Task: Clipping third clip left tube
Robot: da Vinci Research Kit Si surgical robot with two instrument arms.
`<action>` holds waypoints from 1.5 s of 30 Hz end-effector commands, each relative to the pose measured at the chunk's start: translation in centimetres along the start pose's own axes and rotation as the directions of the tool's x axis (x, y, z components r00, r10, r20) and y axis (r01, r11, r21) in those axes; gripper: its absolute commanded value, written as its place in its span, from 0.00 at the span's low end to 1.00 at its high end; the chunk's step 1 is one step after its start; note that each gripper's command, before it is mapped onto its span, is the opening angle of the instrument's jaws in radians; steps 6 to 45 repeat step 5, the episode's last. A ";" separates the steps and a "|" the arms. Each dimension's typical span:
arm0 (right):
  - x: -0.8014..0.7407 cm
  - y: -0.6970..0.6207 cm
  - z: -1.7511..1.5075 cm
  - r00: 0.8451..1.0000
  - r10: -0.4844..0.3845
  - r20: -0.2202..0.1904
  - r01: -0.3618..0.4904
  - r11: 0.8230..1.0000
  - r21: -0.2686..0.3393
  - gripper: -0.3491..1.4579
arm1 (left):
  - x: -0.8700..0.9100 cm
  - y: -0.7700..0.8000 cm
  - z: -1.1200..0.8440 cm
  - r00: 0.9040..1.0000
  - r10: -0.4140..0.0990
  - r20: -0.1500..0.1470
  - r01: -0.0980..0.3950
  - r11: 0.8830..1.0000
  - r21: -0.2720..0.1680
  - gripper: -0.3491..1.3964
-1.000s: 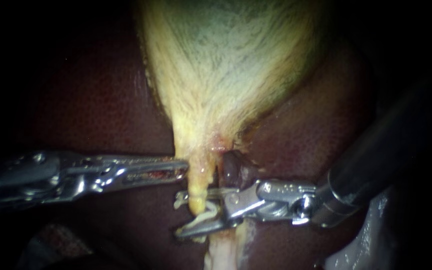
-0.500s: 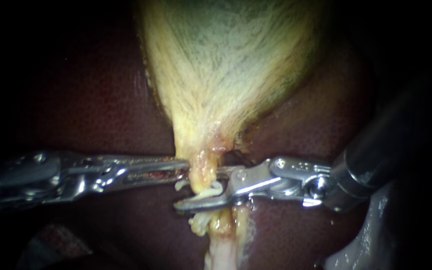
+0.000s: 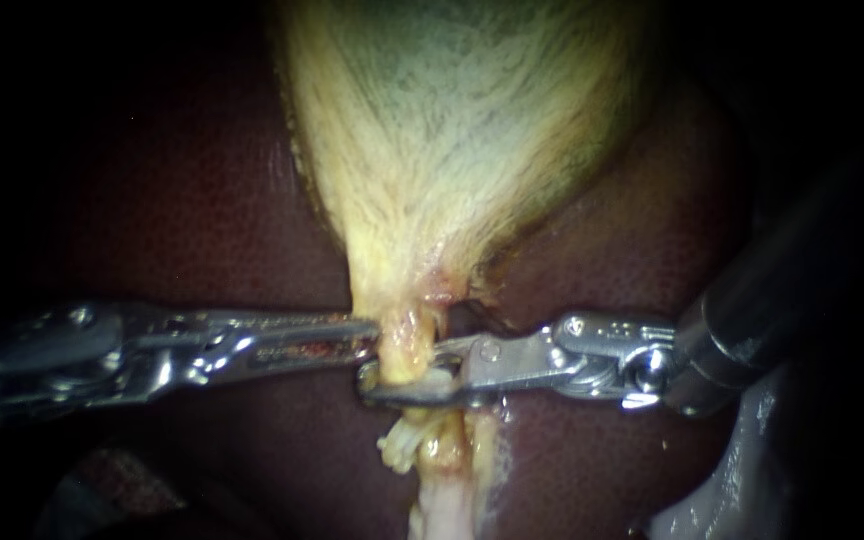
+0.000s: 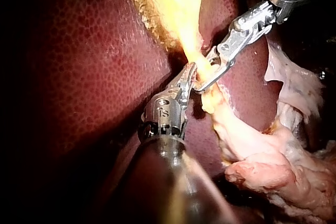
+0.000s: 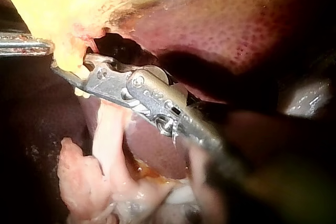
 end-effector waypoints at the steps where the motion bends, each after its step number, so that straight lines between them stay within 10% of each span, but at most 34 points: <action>1: 0.00 -0.01 0.00 1.000 0.000 0.000 0.000 1.000 0.000 0.00 | 0.00 0.00 0.00 1.000 0.000 0.000 0.000 1.000 0.000 0.01; 45: 0.00 -0.01 0.01 1.000 0.000 0.000 0.000 1.000 0.000 0.00 | 0.00 0.01 0.01 1.000 0.000 0.000 0.000 1.000 0.000 0.01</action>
